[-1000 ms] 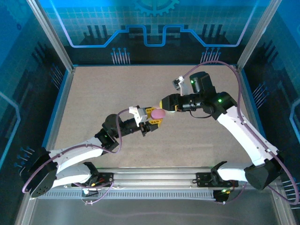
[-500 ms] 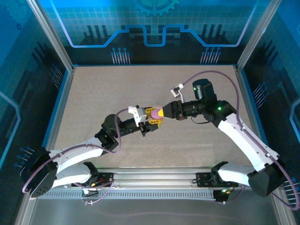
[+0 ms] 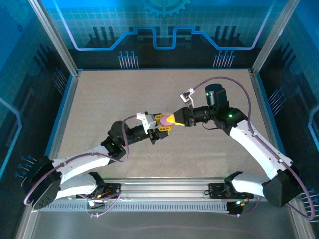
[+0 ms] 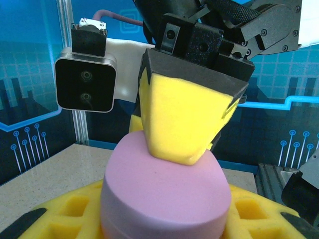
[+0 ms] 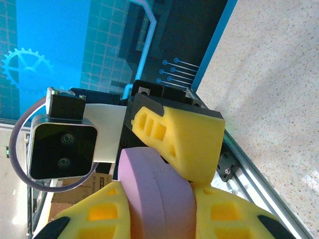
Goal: Insert wireless bluetooth earbuds into charging case
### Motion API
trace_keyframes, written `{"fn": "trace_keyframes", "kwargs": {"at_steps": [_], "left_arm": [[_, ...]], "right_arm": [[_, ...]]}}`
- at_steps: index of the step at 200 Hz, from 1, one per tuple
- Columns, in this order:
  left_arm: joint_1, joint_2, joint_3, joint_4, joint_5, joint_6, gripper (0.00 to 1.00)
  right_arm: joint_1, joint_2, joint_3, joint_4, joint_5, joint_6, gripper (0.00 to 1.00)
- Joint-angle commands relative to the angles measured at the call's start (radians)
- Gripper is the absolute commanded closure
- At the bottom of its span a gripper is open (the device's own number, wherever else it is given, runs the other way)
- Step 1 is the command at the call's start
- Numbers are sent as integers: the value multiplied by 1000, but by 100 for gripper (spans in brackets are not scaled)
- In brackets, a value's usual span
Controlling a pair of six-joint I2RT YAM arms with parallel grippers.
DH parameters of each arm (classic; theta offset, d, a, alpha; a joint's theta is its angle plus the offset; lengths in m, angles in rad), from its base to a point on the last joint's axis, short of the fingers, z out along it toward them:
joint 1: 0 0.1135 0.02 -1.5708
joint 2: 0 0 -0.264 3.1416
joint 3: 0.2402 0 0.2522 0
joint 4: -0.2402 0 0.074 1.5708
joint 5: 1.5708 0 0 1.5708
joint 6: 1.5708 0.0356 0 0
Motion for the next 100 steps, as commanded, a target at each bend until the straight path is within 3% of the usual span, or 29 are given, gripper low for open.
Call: {"fn": "trace_keyframes", "kwargs": {"at_steps": [1,28,56,100], "left_arm": [[-8,-17,34,-36,-31,20,56],[-7,-27,21,-75,-56,35,46],[-8,-57,-6,-112,-91,51,29],[-8,-137,-49,-168,-145,57,21]], "right_arm": [[-22,-30,-27,57,41,24,89],[-42,-53,-49,85,93,43,92],[-90,-72,-103,90,181,40,93],[-125,-9,-221,-32,482,-36,90]]}}
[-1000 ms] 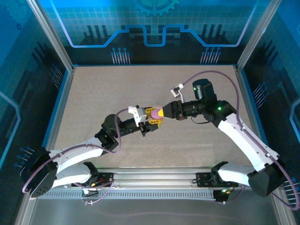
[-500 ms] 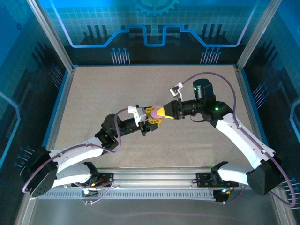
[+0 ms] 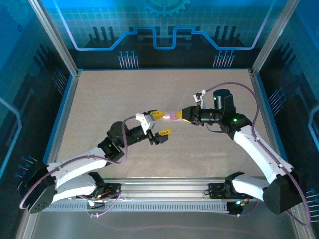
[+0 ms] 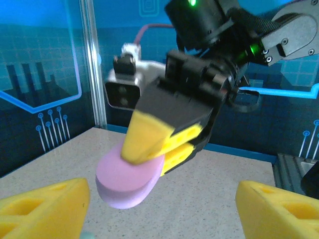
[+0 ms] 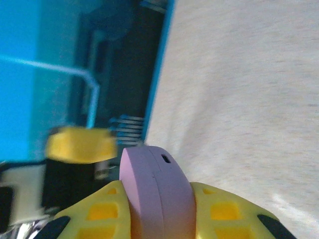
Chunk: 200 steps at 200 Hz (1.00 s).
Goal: Insert wireless bluetooth earbuds into charging case
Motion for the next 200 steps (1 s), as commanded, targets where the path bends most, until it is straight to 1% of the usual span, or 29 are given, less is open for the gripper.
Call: {"fn": "trace_keyframes", "kwargs": {"at_steps": [1,12,50,87,99,102,121,126,140,155,175,200], "left_arm": [[-5,-58,-33,-35,-59,19,21],[-5,-80,-42,-42,-85,12,19],[-3,-133,-32,-125,-166,9,16],[-3,-153,-25,-167,-172,9,15],[-3,-157,-25,-176,-174,9,14],[-4,-157,-25,-179,-174,8,14],[-3,-160,-25,-188,-178,7,13],[-3,-161,-25,-191,-178,7,14],[-2,-168,-24,-200,-182,7,13],[-3,-171,-25,-211,-195,13,13],[-3,-171,-27,-213,-211,19,12],[-3,-157,-25,-210,-224,24,12]], "right_arm": [[-11,57,-76,-54,203,-53,90],[-11,116,-108,-21,216,-36,90],[4,385,-141,163,184,18,89],[34,575,-78,271,200,22,89],[48,625,-60,274,218,10,88],[50,637,-31,273,221,8,88],[60,706,11,284,209,-1,86],[62,717,16,279,214,4,84],[67,720,20,264,236,-2,74],[68,697,24,194,294,-33,69],[62,640,21,113,367,-75,59],[48,567,20,38,408,-116,51]]}}
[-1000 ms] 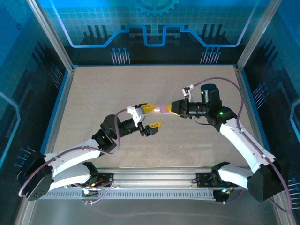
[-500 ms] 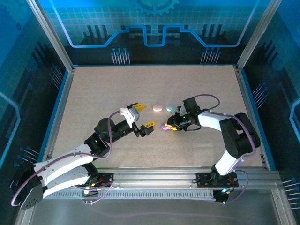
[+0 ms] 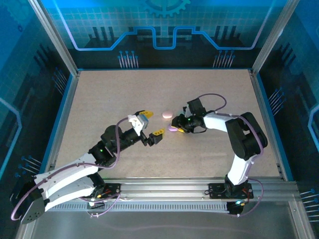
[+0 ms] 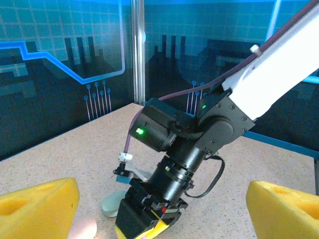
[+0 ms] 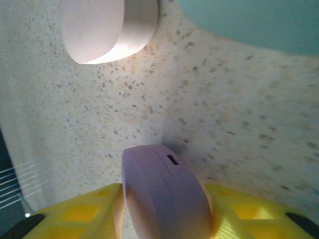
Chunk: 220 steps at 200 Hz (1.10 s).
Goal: Insert wireless bluetooth earbuds into charging case
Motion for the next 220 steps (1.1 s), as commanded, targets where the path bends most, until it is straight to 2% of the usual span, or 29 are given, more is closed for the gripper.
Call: {"fn": "trace_keyframes", "kwargs": {"at_steps": [1,45,66,78,96,112,125,135,144,164,179,201,220], "left_arm": [[-3,-1,9,2,-32,25,12],[0,11,9,6,-41,22,11],[1,11,12,-5,-78,27,11],[2,10,19,-39,-133,29,11],[18,8,28,-102,-247,39,10],[69,14,19,-128,-349,4,9],[139,21,11,-145,-411,-50,8],[197,25,9,-161,-424,-85,5],[255,34,2,-169,-435,-112,1],[360,69,-7,-171,-425,-133,1],[397,102,-8,-170,-460,-111,1],[426,151,-11,-151,-540,-52,1],[461,179,-31,-122,-535,-16,1]], "right_arm": [[-10,-81,5,-135,102,-68,50],[-43,-191,33,-271,143,-153,40],[-46,-289,48,-340,243,-191,38],[-46,-375,57,-383,377,-217,38],[-43,-521,47,-398,657,-279,37],[-46,-641,-26,-291,883,-390,33],[-71,-697,-140,-137,991,-522,27],[-108,-704,-207,-44,1010,-616,22],[-150,-683,-251,16,1015,-664,21],[-230,-597,-311,82,964,-720,19],[-265,-548,-360,171,894,-744,19],[-292,-508,-447,406,758,-780,19],[-308,-476,-474,527,669,-808,18]]}}
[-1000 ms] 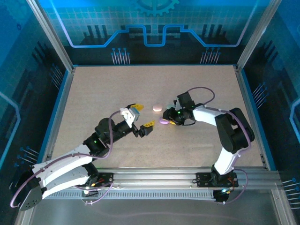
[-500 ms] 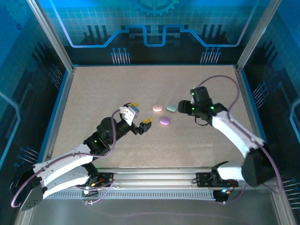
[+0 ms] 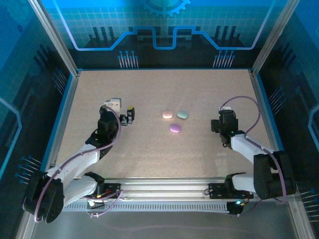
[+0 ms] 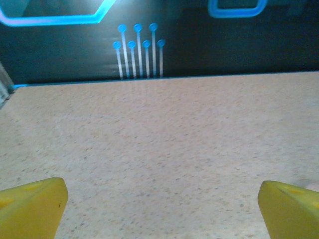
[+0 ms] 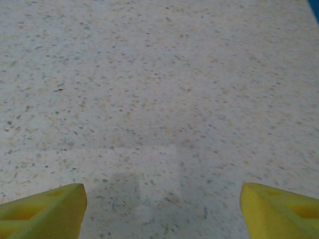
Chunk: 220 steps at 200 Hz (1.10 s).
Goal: Insert wireless bluetooth earbuds into charging case
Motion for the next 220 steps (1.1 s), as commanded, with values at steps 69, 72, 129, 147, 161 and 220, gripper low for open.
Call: {"fn": "trace_keyframes", "kwargs": {"at_steps": [69,72,129,147,161,220], "left_arm": [[141,201,-134,294,40,75,1],[144,212,-139,315,47,75,1],[225,366,-175,579,182,96,1],[261,497,-218,784,203,65,1],[281,504,-225,807,230,52,1],[334,491,-122,591,220,-19,1]], "right_arm": [[-47,218,-120,769,-407,-145,19],[-47,205,-110,725,-401,-139,18],[-64,213,-59,631,-348,-93,0],[-63,214,-60,634,-347,-92,0],[-63,214,-60,632,-347,-93,0],[-59,214,-60,632,-343,-95,0]]}}
